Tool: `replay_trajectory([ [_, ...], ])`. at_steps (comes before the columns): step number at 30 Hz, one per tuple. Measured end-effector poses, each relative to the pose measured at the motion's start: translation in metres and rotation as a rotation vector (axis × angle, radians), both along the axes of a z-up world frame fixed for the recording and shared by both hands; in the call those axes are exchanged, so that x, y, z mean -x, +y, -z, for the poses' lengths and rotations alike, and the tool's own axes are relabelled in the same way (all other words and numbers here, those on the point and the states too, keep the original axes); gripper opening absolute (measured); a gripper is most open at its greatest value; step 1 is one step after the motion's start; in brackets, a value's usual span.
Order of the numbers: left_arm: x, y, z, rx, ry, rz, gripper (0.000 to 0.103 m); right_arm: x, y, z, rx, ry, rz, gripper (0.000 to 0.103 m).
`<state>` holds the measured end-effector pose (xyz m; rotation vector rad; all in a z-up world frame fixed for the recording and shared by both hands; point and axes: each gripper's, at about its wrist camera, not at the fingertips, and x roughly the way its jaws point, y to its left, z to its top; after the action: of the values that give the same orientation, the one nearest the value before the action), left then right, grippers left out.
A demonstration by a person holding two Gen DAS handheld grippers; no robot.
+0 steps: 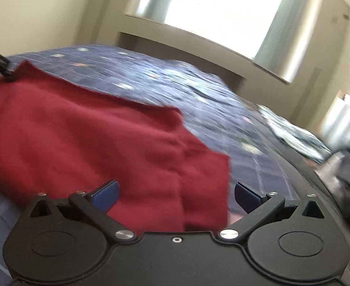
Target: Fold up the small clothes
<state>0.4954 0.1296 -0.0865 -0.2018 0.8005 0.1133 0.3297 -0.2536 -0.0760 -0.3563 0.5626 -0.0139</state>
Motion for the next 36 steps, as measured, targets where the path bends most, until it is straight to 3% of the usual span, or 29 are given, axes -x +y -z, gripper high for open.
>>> replay_trajectory([
  [6, 0.012, 0.01, -0.008, 0.034, -0.038, -0.019, 0.102, 0.002, -0.012, 0.003, -0.031, -0.024, 0.119, 0.102],
  [13, 0.08, 0.005, -0.035, 0.204, -0.085, -0.017, 0.103, 0.014, -0.01, -0.001, -0.041, -0.047, 0.105, 0.102],
  [21, 0.173, -0.025, -0.031, 0.162, -0.079, -0.023, 0.103, 0.014, -0.022, 0.007, -0.174, 0.028, 0.185, 0.102],
  [25, 0.197, -0.029, -0.019, 0.281, -0.081, -0.077, 0.103, 0.016, -0.025, 0.01, -0.203, 0.025, 0.196, 0.102],
  [29, 0.206, -0.043, -0.016, 0.302, -0.119, -0.14, 0.103, 0.02, -0.017, 0.011, -0.144, -0.001, 0.196, 0.102],
  [34, 0.204, -0.057, -0.006, 0.451, -0.145, -0.148, 0.103, 0.024, 0.003, 0.015, -0.004, -0.05, 0.191, 0.102],
  [36, 0.209, -0.063, 0.003, 0.43, -0.195, -0.134, 0.103, 0.026, 0.009, 0.018, 0.043, -0.067, 0.188, 0.102],
])
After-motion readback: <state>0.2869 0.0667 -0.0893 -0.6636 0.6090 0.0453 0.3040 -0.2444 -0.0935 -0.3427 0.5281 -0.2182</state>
